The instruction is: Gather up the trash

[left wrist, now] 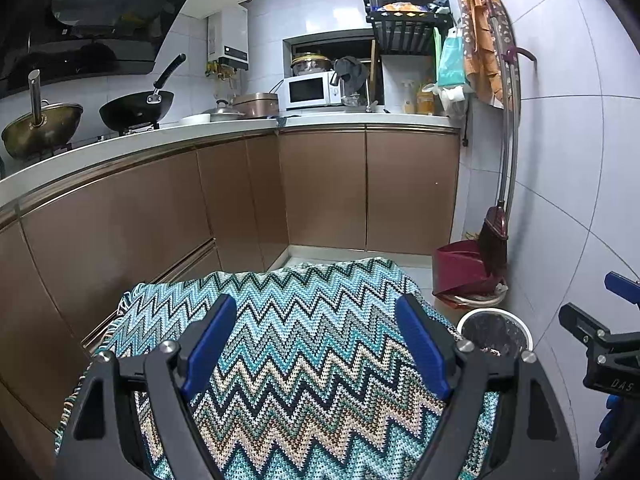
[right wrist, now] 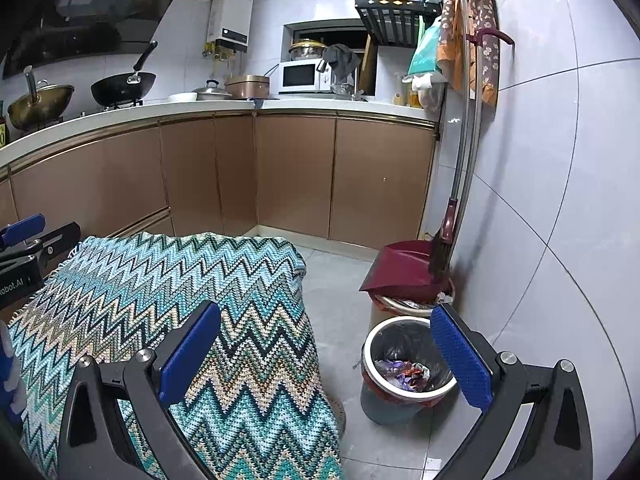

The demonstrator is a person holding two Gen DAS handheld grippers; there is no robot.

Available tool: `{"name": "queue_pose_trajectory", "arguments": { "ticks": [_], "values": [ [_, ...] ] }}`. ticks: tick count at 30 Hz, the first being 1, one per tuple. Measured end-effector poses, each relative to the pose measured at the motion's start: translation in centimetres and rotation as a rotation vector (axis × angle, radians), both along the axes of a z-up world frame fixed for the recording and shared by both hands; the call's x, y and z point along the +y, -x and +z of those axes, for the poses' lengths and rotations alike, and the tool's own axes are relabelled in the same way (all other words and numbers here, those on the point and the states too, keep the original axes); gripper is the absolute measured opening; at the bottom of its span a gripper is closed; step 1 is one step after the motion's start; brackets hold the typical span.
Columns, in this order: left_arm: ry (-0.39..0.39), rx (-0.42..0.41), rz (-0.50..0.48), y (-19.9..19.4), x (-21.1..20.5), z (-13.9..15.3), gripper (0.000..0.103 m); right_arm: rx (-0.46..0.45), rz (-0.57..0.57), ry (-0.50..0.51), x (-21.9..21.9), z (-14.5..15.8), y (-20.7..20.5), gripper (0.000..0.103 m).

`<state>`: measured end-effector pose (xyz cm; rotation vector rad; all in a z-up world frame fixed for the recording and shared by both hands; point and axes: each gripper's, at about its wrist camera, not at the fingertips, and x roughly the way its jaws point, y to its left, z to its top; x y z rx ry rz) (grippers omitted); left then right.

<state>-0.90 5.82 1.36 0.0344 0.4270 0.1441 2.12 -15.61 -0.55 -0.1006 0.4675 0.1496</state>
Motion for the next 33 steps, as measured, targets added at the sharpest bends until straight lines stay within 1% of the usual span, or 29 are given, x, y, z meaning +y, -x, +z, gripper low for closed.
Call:
{"name": "queue_pose_trajectory", "arguments": {
  "ticks": [10,19,33],
  "values": [
    [0.015,0.041,-0.018,-1.0,-0.4,-1.1,0.081,0.011,-0.015,0.006,-0.3,-0.4,-0.1,0.103],
    [0.018,0.043,-0.029,-0.8,-0.7,-1.1,0.081,0.013,-0.025,0.009,-0.7,-0.3,-0.1,0.103],
    [0.028,0.048,-0.033,-0.6,-0.3,-0.9,0.081,0.015,-0.012,0.019,-0.6,-0.3,-0.1,0.103]
  ]
}}
